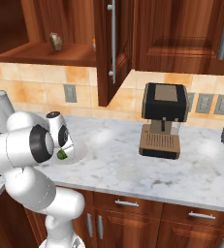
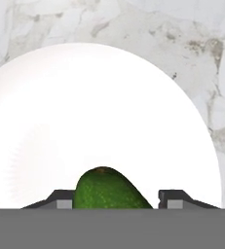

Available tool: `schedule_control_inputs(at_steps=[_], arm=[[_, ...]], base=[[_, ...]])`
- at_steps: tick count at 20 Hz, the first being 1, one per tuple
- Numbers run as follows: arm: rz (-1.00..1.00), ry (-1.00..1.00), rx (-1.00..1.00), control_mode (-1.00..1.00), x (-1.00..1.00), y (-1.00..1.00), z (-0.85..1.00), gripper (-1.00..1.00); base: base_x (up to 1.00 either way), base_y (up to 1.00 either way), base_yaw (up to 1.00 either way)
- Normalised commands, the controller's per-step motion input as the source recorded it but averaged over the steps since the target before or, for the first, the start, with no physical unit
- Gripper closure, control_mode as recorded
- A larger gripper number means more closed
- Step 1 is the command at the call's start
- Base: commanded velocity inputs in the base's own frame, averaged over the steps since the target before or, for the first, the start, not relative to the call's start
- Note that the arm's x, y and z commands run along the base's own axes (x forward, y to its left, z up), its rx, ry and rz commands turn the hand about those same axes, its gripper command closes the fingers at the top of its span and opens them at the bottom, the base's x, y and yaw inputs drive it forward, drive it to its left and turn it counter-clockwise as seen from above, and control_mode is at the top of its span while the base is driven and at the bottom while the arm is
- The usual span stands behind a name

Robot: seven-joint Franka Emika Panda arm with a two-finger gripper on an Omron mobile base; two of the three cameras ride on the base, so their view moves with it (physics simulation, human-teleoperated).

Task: Pick the avocado and bread from the counter and place them on the plate. Then pick the jam from the cabinet and place it next to the plate. Lastly close the cabinet door.

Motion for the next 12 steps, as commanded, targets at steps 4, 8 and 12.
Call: schedule_control_inputs(at_steps=[4,8,12], arm=[[0.00,-0.06,0.00,-1.00,0.00,0.00,-0.03,-1.00],[0.00,-0.05,0.00,-1.00,0.00,0.00,-0.02,-1.00],[0.00,-0.21,0.00,-1.00,-0.02,0.00,0.12,-1.00]], base=[[0.00,0.00,0.00],[0.00,0.00,0.00],[0.00,0.00,0.00]])
